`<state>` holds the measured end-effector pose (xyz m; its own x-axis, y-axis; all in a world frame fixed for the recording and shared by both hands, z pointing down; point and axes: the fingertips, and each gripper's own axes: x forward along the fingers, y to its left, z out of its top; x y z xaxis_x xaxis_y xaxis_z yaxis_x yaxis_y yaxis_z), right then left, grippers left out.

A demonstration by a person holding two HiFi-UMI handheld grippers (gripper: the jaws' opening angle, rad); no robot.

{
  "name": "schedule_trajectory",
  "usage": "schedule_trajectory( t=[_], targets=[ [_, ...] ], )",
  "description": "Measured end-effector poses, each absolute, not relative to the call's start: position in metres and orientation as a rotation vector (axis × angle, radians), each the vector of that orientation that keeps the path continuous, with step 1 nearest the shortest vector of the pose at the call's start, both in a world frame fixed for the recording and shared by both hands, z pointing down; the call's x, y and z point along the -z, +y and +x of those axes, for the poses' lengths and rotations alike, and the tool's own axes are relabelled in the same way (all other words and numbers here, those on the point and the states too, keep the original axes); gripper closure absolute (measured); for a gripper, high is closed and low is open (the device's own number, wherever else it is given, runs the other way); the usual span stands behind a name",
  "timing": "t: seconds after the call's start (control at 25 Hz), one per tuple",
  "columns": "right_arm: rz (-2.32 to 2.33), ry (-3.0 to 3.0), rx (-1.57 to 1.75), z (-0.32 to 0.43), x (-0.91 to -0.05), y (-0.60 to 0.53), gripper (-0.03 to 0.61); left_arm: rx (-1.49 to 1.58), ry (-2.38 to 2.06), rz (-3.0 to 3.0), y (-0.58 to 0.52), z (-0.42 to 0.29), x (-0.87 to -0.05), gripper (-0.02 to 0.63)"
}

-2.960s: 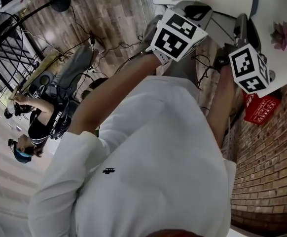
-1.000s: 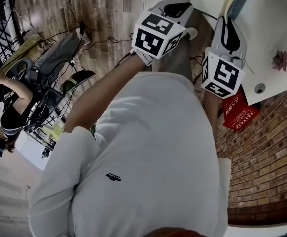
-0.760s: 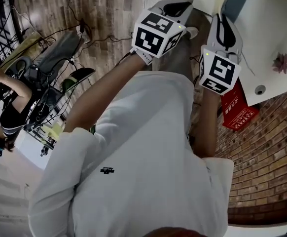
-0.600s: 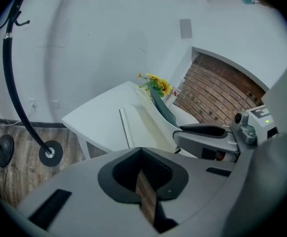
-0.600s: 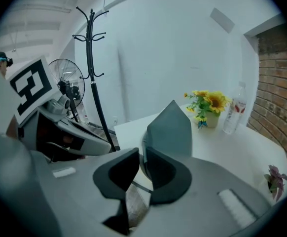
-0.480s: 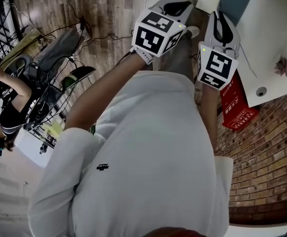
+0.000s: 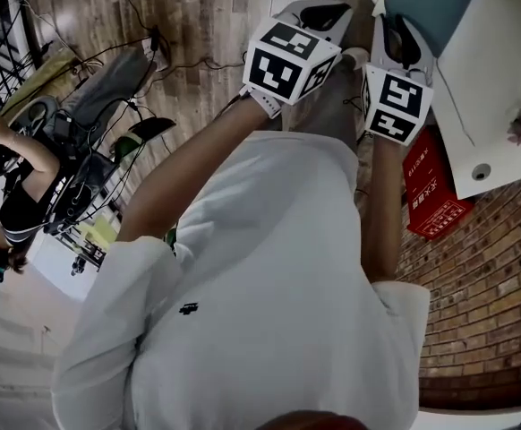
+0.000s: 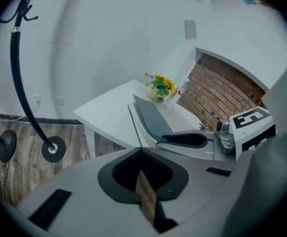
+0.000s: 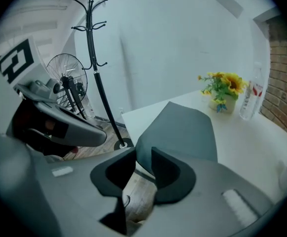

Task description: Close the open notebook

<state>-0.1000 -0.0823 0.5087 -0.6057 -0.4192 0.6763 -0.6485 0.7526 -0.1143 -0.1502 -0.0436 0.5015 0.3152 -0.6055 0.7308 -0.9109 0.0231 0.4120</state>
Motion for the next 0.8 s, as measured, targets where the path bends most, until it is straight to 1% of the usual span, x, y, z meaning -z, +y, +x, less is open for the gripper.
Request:
schedule_trajectory(
  t=[0.08,0.24,0.4,0.8],
  targets=[
    [0.777,-2.29,-0.512,-0.101,-0.519,-0.078,0.456,-0.424,-1.39,1.676,-0.04,-0.153,-0.501,0.604],
    [0.764,-2.295,-0.556,-0.099,-0.527,-0.077,0.444,-0.419,-1.397,1.681,-0.039,-0.158,-0.5,0.604],
    [0.701,-2.293,-0.675,-0.103,-0.531,-0.066,0.413,-0.416,-1.405,1.679,-0.035,-0.163,-0.495,0.604],
    [0.8,-2.336,-0.704,-0.093,-0.494,-0.064,0.413,-0.403,-1.406,1.714,-0.035,-0.158,-0.472,0.604]
  ],
)
